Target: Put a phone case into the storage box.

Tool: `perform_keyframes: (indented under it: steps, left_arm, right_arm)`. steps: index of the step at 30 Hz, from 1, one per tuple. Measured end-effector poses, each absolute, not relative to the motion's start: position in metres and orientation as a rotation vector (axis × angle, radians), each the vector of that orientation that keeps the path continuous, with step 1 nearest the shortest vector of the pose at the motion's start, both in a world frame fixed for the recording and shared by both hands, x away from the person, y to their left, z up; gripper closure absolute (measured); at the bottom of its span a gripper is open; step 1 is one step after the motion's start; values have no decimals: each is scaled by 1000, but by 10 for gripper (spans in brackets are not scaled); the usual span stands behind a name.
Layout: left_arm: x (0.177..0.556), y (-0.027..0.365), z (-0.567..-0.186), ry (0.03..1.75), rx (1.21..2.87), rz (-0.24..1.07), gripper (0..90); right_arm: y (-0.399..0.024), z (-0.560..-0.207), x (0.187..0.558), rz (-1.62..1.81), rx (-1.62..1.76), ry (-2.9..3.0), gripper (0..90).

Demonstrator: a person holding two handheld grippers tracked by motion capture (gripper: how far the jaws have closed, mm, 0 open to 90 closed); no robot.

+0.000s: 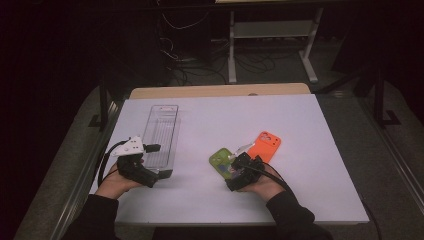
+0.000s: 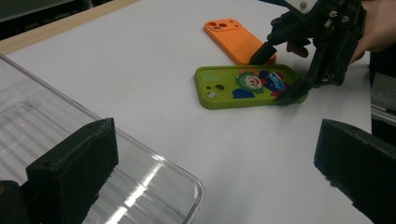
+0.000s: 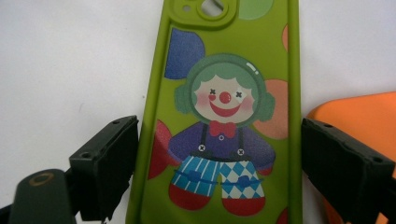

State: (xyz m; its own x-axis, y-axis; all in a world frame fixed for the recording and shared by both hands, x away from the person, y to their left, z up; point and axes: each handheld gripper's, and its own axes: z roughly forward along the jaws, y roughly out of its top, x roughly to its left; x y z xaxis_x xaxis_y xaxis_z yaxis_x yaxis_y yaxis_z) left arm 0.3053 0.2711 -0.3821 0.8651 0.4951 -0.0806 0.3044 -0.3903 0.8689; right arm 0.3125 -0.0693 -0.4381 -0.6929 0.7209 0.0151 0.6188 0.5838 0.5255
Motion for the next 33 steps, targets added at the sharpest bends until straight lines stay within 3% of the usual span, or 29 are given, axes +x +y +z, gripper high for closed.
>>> perform_keyframes:
  steps: [33]
  left_arm:
    - [307, 270, -384, 580, 2023, 237, 0]
  right_arm:
    - [-70, -435, 315, 768, 1195, 2639, 150]
